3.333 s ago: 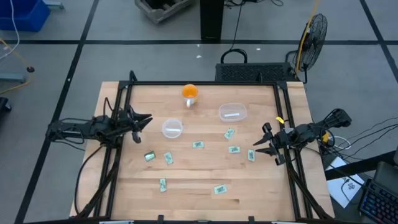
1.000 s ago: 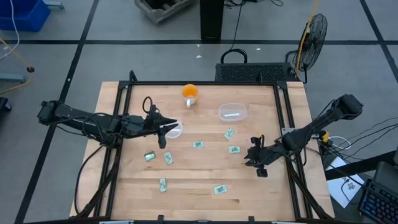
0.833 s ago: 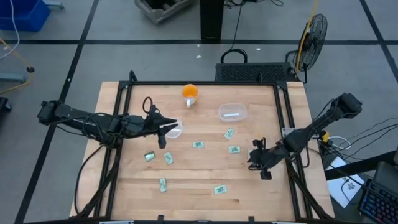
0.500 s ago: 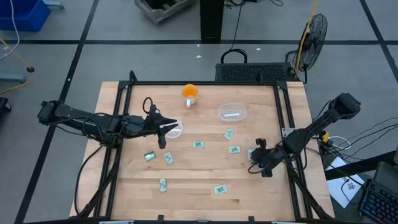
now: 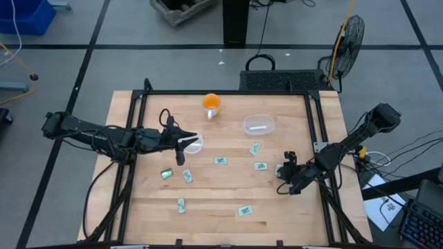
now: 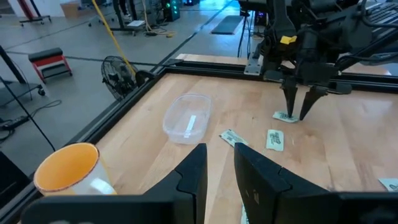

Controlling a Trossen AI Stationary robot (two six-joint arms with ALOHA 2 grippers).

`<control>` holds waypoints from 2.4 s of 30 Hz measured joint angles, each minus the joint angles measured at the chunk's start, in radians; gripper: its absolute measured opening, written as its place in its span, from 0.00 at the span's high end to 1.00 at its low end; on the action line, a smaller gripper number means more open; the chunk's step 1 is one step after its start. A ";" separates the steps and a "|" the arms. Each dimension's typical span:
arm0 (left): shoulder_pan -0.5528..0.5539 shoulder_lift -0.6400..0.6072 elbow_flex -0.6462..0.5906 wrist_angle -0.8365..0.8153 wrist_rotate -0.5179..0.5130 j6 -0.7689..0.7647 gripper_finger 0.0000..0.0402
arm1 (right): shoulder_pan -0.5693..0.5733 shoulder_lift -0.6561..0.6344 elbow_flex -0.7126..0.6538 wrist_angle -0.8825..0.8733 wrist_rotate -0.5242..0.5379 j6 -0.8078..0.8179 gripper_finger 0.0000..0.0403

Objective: Pick and place Stevia / Truvia into bins
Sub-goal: Put the white stevia packet into the right transparent container

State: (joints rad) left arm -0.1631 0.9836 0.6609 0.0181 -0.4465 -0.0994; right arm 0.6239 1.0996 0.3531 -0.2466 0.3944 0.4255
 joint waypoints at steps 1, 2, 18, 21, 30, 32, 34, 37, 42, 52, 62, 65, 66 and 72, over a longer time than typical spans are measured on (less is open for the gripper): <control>0.000 0.000 0.000 0.000 0.000 0.000 0.79 | 0.000 0.000 0.000 0.000 0.003 0.000 0.73; 0.000 0.000 0.000 0.000 0.000 0.000 0.79 | 0.000 0.000 0.000 0.000 0.004 0.000 0.73; 0.000 0.000 0.000 -0.009 0.000 -0.001 0.79 | 0.000 0.036 -0.059 0.106 0.010 0.059 0.80; 0.000 0.000 0.000 -0.008 0.000 -0.001 0.79 | 0.000 0.033 -0.065 0.130 0.012 0.057 0.88; 0.000 0.000 0.000 -0.018 0.000 -0.008 0.79 | -0.001 0.019 -0.067 0.399 0.255 -0.180 0.99; 0.000 0.000 0.000 -0.018 0.000 -0.009 0.79 | -0.008 0.007 -0.067 0.517 0.360 -0.346 1.00; 0.000 0.000 0.000 -0.016 0.000 -0.011 0.79 | -0.022 -0.009 -0.067 0.680 0.541 -0.526 1.00; 0.000 0.000 0.000 -0.016 0.000 -0.012 0.79 | -0.077 -0.018 -0.066 0.958 0.763 -0.828 1.00; 0.000 0.000 0.000 -0.016 0.000 -0.017 0.79 | -0.245 -0.018 -0.066 1.215 0.772 -1.070 1.00; 0.000 0.000 0.000 0.014 0.000 -0.017 0.79 | -0.664 -0.017 -0.066 0.906 0.341 -0.634 1.00; 0.000 0.000 0.000 0.013 0.000 -0.014 0.79 | -0.901 -0.017 -0.066 0.690 -0.054 -0.479 1.00; 0.000 0.000 0.000 0.013 0.000 -0.014 0.79 | -0.948 -0.017 -0.066 0.636 -0.060 -0.468 1.00; 0.000 0.000 0.000 0.013 0.000 -0.014 0.79 | -0.959 -0.017 -0.066 0.629 -0.060 -0.472 1.00; 0.000 0.000 0.000 0.012 0.000 -0.014 0.79 | -0.979 -0.017 -0.066 0.637 -0.090 -0.543 1.00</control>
State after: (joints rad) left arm -0.1635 0.9840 0.6609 0.0303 -0.4465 -0.1135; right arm -0.3553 1.0824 0.2874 0.3899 0.3046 -0.1174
